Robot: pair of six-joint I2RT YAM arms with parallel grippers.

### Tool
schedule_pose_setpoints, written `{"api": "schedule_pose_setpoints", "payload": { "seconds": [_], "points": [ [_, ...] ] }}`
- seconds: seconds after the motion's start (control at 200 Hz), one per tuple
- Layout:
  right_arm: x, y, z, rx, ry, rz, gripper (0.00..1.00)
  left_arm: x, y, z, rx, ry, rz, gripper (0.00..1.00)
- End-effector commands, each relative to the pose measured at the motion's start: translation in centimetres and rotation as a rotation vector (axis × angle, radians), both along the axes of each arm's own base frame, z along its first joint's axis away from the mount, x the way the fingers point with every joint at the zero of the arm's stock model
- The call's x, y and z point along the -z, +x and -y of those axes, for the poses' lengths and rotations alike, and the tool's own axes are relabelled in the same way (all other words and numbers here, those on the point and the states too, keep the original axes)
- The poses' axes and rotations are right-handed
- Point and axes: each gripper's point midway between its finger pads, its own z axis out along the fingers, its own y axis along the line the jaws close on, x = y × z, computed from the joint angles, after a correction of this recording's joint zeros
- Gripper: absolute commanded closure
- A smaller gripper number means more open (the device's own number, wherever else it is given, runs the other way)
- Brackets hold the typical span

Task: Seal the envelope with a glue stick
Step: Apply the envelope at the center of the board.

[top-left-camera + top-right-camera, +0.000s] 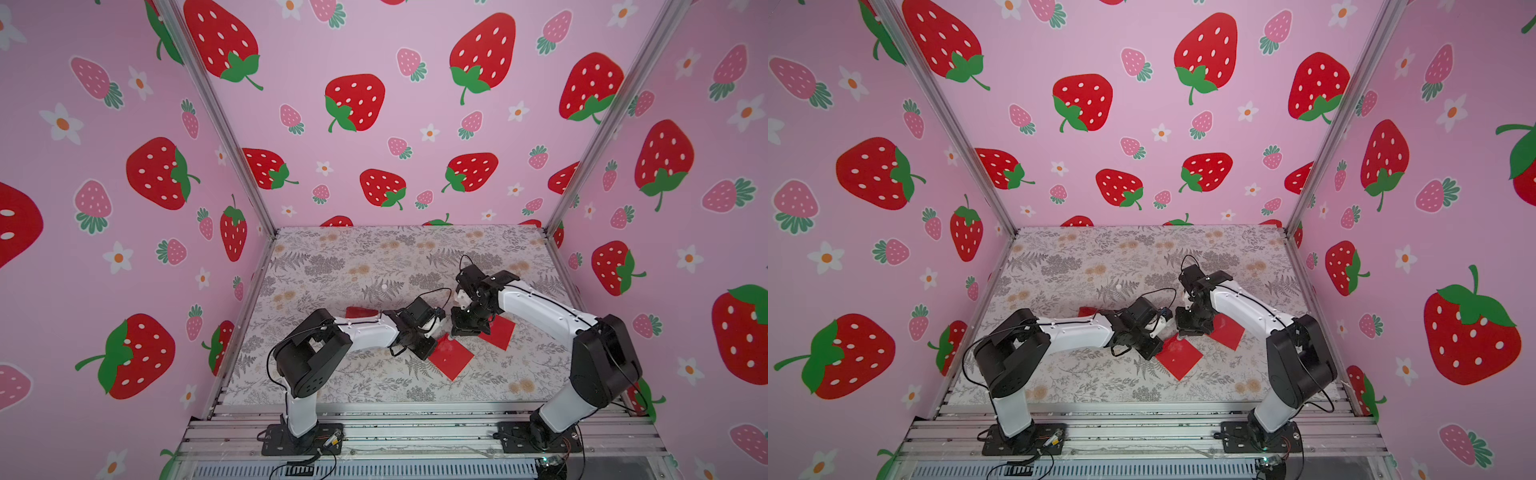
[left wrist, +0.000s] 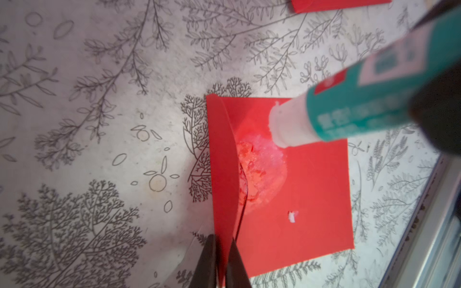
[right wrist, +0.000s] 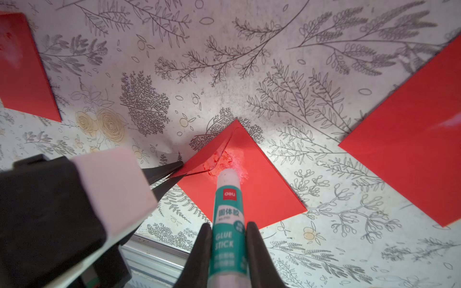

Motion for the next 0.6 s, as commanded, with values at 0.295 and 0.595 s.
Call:
{"api": "schedule_pose_setpoints", "payload": {
  "seconds": [0.295,0.595],
  "points": [
    [2.7,-1.3,-0.3,-0.065,-0.129,-0.025,1.00,2.3,-1.8,-1.6,0.010,0.081,-0.098,0.98],
    [3.7,-2.5,-1.1,-0.123,-0.134,-0.083,1.00,2.2,-1.7,-1.5,0.005,0.061,-0.105,0.99]
  ]
}}
